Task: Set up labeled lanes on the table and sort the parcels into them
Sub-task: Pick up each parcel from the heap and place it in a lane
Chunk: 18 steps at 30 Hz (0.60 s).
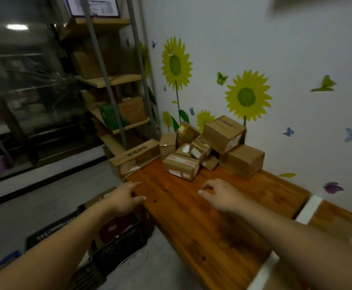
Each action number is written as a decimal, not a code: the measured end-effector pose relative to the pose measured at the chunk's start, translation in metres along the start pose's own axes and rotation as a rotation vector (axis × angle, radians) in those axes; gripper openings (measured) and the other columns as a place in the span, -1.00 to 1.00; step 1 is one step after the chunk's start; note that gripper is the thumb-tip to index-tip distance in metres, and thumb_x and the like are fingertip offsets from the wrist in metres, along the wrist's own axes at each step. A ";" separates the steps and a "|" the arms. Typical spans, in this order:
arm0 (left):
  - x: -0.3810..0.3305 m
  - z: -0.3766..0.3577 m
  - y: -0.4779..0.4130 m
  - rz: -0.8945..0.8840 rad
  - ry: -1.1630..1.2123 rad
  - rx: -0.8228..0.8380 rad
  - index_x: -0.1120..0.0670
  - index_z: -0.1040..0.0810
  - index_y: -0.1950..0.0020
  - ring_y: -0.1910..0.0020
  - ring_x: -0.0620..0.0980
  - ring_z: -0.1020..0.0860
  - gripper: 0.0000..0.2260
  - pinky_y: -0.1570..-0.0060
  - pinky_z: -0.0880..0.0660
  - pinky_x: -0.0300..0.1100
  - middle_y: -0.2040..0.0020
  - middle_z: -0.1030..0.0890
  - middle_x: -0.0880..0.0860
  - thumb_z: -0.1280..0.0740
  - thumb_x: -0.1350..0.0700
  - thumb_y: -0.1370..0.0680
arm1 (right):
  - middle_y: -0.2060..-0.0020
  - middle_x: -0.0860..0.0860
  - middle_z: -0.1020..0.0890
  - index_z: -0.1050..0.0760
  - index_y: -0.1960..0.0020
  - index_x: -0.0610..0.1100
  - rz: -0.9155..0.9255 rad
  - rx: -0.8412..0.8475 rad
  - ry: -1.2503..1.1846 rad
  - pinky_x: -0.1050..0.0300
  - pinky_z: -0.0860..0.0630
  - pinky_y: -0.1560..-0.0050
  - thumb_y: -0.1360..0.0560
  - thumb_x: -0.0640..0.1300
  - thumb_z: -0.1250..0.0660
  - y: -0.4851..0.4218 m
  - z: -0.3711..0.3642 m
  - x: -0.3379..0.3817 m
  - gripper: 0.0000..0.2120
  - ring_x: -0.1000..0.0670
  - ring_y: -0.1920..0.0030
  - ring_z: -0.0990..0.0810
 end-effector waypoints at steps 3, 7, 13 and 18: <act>0.043 0.026 -0.053 -0.045 0.056 0.020 -0.02 -0.20 -0.50 -0.35 0.03 -0.35 -0.41 -0.33 -0.32 -0.06 -0.47 -0.26 0.04 -0.31 -0.10 -0.53 | -0.29 0.05 -0.42 -0.42 -0.27 0.09 -0.037 -0.008 0.001 0.10 -0.38 -0.18 -0.54 0.21 -0.20 -0.062 -0.026 0.035 -0.63 0.02 -0.25 -0.41; 0.090 0.070 -0.116 -0.089 0.040 0.074 0.01 -0.23 -0.47 -0.18 -0.04 -0.41 -0.49 -0.11 -0.32 -0.23 -0.41 -0.32 0.09 -0.28 -0.03 -0.56 | -0.25 0.01 -0.48 -0.42 -0.28 0.05 -0.053 -0.006 -0.014 0.07 -0.43 -0.16 -0.53 0.21 -0.20 -0.132 -0.047 0.081 -0.60 0.01 -0.19 -0.46; 0.123 0.115 -0.222 -0.093 0.058 0.085 0.03 -0.15 -0.51 -0.34 0.07 -0.36 -0.44 -0.29 -0.32 -0.08 -0.44 -0.30 0.12 -0.28 0.00 -0.56 | -0.07 0.05 -0.54 -0.44 -0.24 0.03 -0.103 0.010 -0.111 0.12 -0.48 0.07 -0.52 0.22 -0.21 -0.225 -0.069 0.113 -0.61 0.08 0.05 -0.52; 0.143 0.113 -0.324 -0.132 0.108 0.156 0.01 -0.17 -0.49 -0.14 -0.08 -0.42 -0.44 -0.07 -0.39 -0.18 -0.36 -0.38 0.06 -0.31 0.00 -0.54 | -0.13 0.08 -0.51 -0.38 -0.31 0.09 -0.205 0.083 -0.317 0.13 -0.49 0.03 -0.51 0.20 -0.23 -0.319 -0.107 0.118 -0.59 0.09 -0.02 -0.53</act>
Point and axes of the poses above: each hand's wrist, its own y-axis away from the middle knuckle, its own z-axis out of the back of the hand, x = y × z, the point moved 4 cm from there along -y, towards the middle knuckle
